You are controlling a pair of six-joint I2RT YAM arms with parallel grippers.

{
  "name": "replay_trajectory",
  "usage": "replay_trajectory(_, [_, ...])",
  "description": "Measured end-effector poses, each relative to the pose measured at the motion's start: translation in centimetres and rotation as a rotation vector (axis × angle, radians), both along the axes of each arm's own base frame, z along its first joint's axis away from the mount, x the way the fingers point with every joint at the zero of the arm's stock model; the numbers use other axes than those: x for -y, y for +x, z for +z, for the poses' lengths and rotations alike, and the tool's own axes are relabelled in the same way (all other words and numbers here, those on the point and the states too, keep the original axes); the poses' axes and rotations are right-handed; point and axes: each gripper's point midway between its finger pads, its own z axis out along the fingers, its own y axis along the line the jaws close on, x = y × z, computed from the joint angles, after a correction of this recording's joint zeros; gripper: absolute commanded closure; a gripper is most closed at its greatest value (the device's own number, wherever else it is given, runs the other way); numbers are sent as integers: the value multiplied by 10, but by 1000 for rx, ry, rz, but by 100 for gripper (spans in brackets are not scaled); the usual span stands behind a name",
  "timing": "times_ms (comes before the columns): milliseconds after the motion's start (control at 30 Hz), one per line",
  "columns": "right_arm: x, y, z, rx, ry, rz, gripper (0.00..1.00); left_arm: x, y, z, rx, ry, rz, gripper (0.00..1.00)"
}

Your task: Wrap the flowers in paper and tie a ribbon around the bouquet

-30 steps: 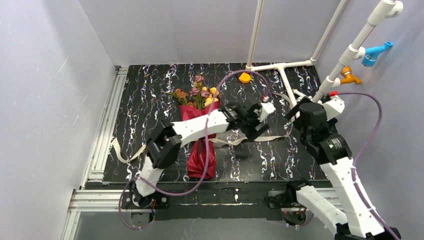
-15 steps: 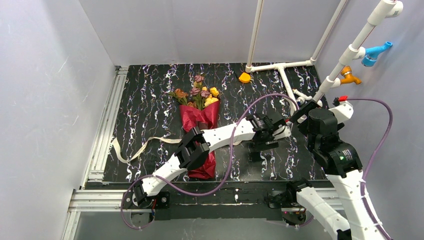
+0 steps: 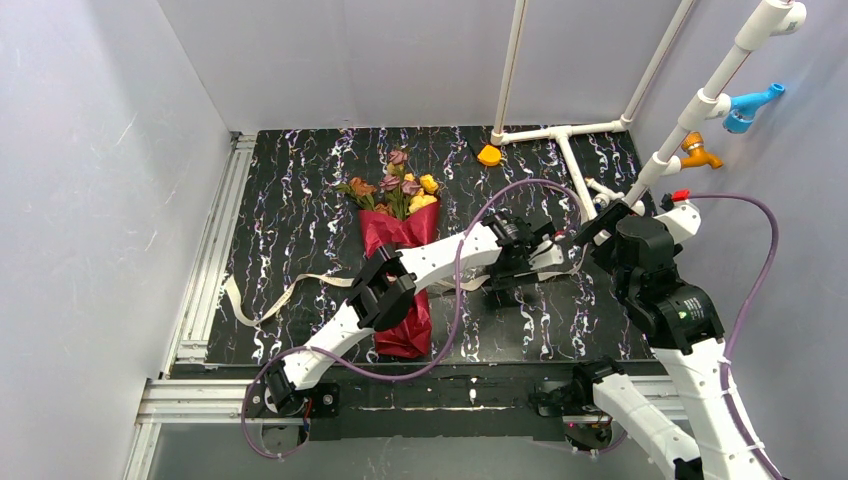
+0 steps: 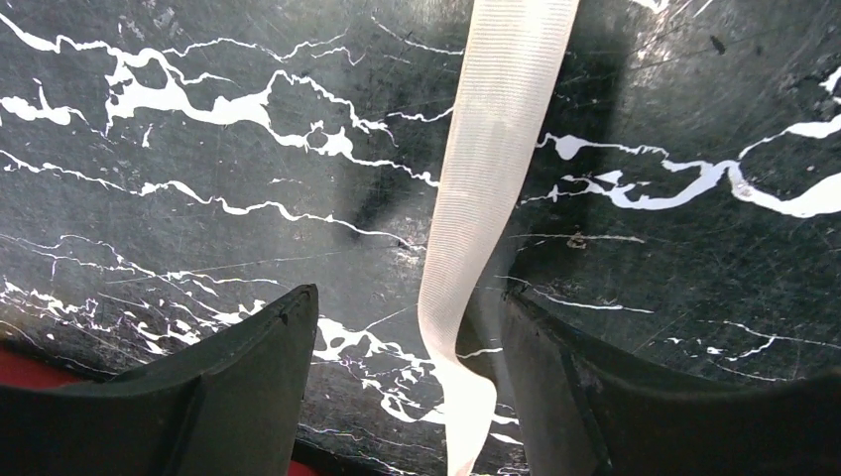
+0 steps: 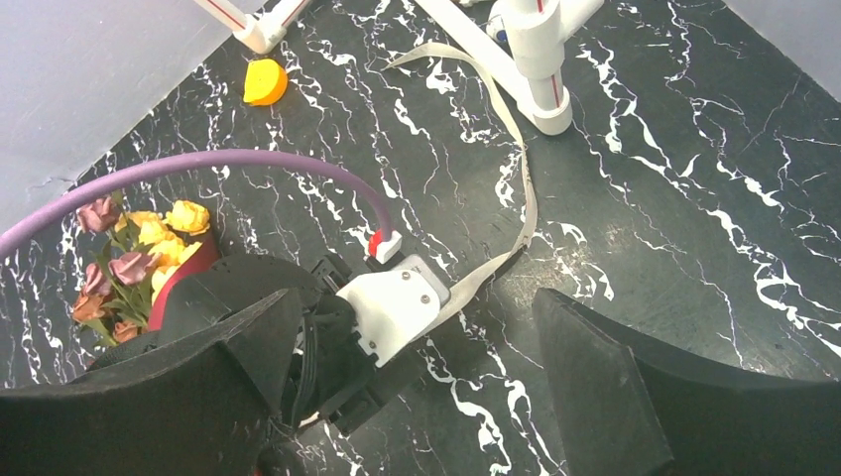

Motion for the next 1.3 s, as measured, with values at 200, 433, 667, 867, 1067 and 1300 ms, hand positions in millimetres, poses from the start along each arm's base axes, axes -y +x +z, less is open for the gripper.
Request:
replay_trajectory(200, [-2, 2, -3, -12, 0, 7, 3, -3, -2, -2, -29, 6, -33, 64])
replay_trajectory(433, [-3, 3, -4, -20, -2, 9, 3, -1, -9, -3, -59, 5, -73, 100])
replay_trajectory(667, [-3, 4, -5, -26, -4, 9, 3, -3, -8, 8, -34, -37, -3, 100])
replay_trajectory(867, [-7, 9, -7, -40, -4, 17, 5, -29, -8, 98, 113, -181, 42, 100])
replay_trajectory(1067, [-14, 14, -11, -59, 8, 40, 6, -55, -5, 170, 237, -324, 77, 100])
replay_trajectory(1300, [-33, 25, -12, -59, 65, 102, 11, -110, -3, 156, 247, -298, 137, 100])
